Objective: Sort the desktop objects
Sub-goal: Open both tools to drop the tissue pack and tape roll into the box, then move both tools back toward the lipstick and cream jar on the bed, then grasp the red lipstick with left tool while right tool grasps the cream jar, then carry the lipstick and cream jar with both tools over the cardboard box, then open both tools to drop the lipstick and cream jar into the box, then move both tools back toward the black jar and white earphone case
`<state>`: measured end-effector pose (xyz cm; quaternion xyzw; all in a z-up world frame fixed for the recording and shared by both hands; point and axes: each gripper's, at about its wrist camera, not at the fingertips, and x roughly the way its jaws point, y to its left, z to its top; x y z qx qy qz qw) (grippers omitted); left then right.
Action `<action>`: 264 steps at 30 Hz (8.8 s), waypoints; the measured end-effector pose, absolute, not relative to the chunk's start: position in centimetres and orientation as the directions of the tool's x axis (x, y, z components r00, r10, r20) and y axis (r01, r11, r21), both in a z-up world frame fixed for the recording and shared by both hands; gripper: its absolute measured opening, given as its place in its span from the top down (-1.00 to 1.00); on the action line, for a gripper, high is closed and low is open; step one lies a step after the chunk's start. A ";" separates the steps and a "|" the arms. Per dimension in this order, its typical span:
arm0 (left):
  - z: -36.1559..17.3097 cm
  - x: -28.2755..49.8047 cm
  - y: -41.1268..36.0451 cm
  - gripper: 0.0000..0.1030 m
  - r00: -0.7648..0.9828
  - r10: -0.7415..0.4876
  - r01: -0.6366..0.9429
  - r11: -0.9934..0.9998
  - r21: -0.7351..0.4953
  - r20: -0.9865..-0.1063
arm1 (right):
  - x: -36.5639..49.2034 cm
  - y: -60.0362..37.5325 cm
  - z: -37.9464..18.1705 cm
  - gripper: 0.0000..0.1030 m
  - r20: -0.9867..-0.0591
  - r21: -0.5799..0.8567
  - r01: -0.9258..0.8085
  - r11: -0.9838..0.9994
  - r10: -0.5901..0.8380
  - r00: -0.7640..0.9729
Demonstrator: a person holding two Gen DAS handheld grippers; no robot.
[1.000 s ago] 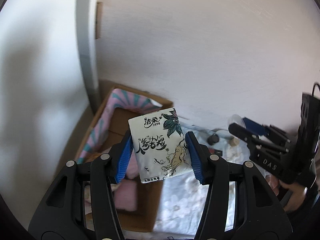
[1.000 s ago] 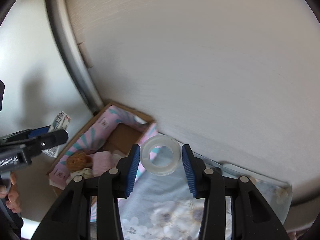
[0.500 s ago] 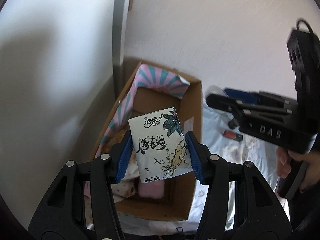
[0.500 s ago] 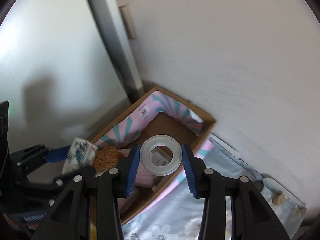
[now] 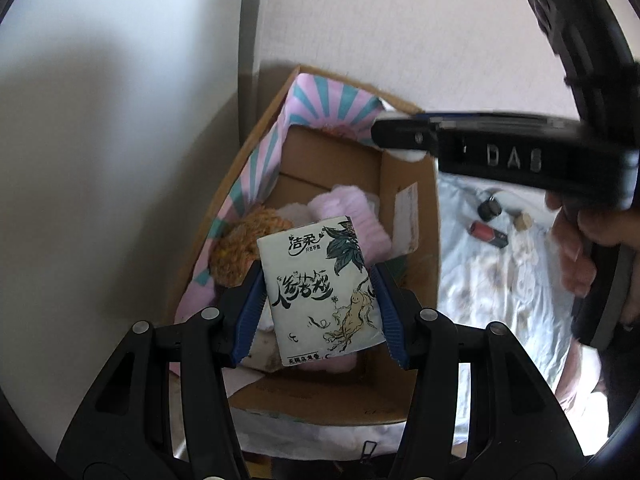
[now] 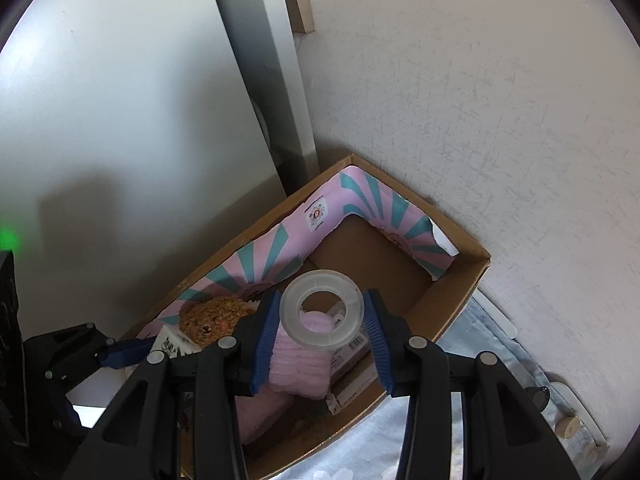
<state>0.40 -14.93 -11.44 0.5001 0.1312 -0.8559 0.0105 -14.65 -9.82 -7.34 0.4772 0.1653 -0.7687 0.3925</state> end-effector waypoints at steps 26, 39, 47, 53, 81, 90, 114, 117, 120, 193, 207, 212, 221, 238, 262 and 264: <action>-13.9 0.8 -14.4 -1.00 -0.441 0.119 0.122 -0.974 -0.191 -0.890 | -13.3 -11.6 -9.4 -0.57 -0.889 0.155 0.743 -0.651 -0.419 -0.182; -12.3 0.0 -13.6 -1.00 -0.463 0.126 0.099 -0.976 -0.193 -0.877 | -14.2 -7.9 -6.4 -0.58 -0.870 0.096 0.707 -0.701 -0.405 -0.283; -9.2 -1.1 -10.8 -1.00 -0.504 0.127 0.028 -0.986 -0.163 -0.855 | -14.4 -1.9 -2.3 -0.58 -0.835 0.080 0.653 -0.753 -0.409 -0.369; -7.2 -1.3 -8.1 -1.00 -0.538 0.144 -0.028 -0.988 -0.154 -0.830 | -15.3 4.6 -0.4 -0.58 -0.838 -0.004 0.576 -0.818 -0.311 -0.449; -15.2 -8.5 9.7 -1.00 -0.349 0.276 -0.221 -0.953 -0.208 -0.895 | -17.2 27.0 -9.7 -0.58 -0.896 0.108 0.256 -0.961 -0.205 -0.393; -21.2 -12.1 14.0 -1.00 -0.363 0.224 -0.163 -0.971 -0.175 -0.904 | -18.7 27.4 -15.8 -0.58 -0.907 0.121 0.276 -0.954 -0.219 -0.359; -24.3 -12.9 15.8 -0.88 -0.458 0.147 -0.130 -0.987 -0.098 -0.877 | -22.4 26.6 -18.6 -0.18 -0.864 0.096 0.346 -0.934 -0.250 -0.437; -24.0 -12.7 15.9 -0.68 -0.474 0.155 -0.154 -0.984 -0.092 -0.867 | -22.4 26.4 -18.8 0.04 -0.862 0.078 0.352 -0.933 -0.241 -0.447; -23.9 -12.8 16.0 -0.62 -0.471 0.167 -0.169 -0.981 -0.097 -0.866 | -22.2 26.2 -18.8 0.42 -0.857 0.056 0.378 -0.924 -0.239 -0.456; -11.1 2.0 -14.9 -0.61 -0.508 0.066 0.138 -0.978 -0.156 -0.859 | -10.7 -8.4 -6.9 0.42 -0.897 0.042 0.870 -0.492 -0.403 -0.185; -13.2 1.6 -14.8 -0.61 -0.482 0.073 0.127 -0.980 -0.152 -0.873 | -10.1 -10.2 -8.3 0.42 -0.905 0.090 0.883 -0.460 -0.407 -0.120; -13.6 1.4 -14.4 -0.62 -0.467 0.064 0.111 -0.985 -0.130 -0.882 | -9.8 -10.3 -8.1 0.41 -0.906 0.097 0.885 -0.456 -0.408 -0.111; -13.5 1.6 -13.5 -1.00 -0.458 0.039 0.107 -0.989 -0.099 -0.888 | -9.6 -9.2 -7.1 -0.64 -0.881 0.087 0.868 -0.489 -0.445 -0.162; -11.2 2.4 -11.8 -1.00 -0.493 0.090 0.080 -0.986 -0.148 -0.865 | -9.3 -3.6 -3.7 -0.64 -0.844 -0.018 0.831 -0.555 -0.437 -0.311; -3.9 -2.1 -6.2 -1.00 -0.635 0.054 0.050 -0.993 -0.111 -0.770 | -10.9 14.8 2.3 -0.64 -0.716 0.064 0.530 -0.846 -0.409 -0.566; -3.9 -2.7 -5.3 -1.00 -0.630 0.079 0.025 -0.992 -0.121 -0.773 | -10.8 16.3 2.4 -0.64 -0.709 0.068 0.495 -0.866 -0.392 -0.587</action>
